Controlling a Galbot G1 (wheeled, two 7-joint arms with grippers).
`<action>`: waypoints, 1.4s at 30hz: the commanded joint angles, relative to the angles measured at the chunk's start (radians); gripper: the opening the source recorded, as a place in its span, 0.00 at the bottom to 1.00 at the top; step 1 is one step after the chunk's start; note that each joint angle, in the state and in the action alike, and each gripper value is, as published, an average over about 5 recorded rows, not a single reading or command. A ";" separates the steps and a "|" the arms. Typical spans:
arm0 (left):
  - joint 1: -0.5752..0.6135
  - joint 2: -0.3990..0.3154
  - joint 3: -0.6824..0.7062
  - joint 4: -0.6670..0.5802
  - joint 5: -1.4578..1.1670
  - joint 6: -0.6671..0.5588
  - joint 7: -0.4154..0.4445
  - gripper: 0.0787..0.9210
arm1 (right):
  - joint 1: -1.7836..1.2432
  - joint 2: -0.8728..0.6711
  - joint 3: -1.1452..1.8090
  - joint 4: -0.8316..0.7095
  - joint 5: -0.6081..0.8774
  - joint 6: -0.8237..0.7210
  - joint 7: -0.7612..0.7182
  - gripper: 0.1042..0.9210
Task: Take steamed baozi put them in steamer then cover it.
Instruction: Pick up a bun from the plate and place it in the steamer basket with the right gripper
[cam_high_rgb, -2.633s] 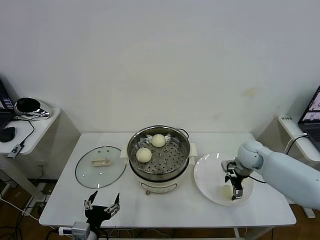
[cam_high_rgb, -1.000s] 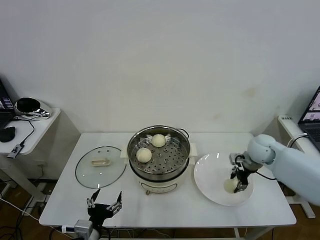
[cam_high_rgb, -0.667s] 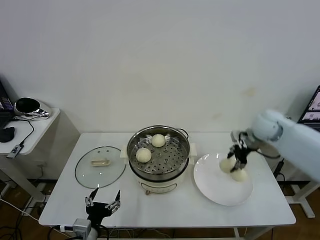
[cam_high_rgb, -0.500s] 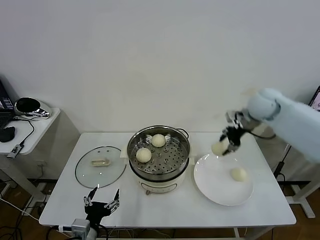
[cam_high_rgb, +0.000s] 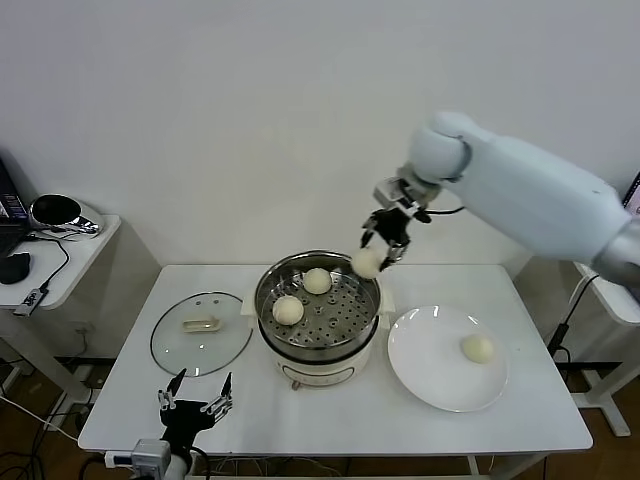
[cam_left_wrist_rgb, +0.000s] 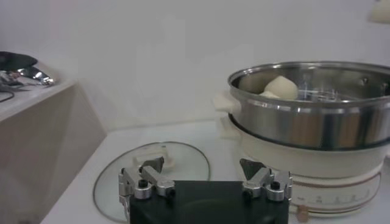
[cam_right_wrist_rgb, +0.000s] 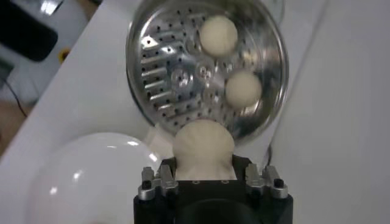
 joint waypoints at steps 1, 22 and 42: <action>0.009 -0.003 -0.011 -0.021 -0.002 -0.001 -0.002 0.88 | 0.037 0.190 -0.161 -0.066 0.051 0.593 0.003 0.59; 0.008 -0.005 -0.010 -0.014 -0.011 -0.002 -0.004 0.88 | -0.147 0.241 -0.099 -0.024 -0.338 0.717 0.070 0.59; 0.000 -0.006 -0.005 0.006 -0.011 -0.004 -0.005 0.88 | -0.192 0.273 -0.096 -0.037 -0.345 0.717 0.097 0.59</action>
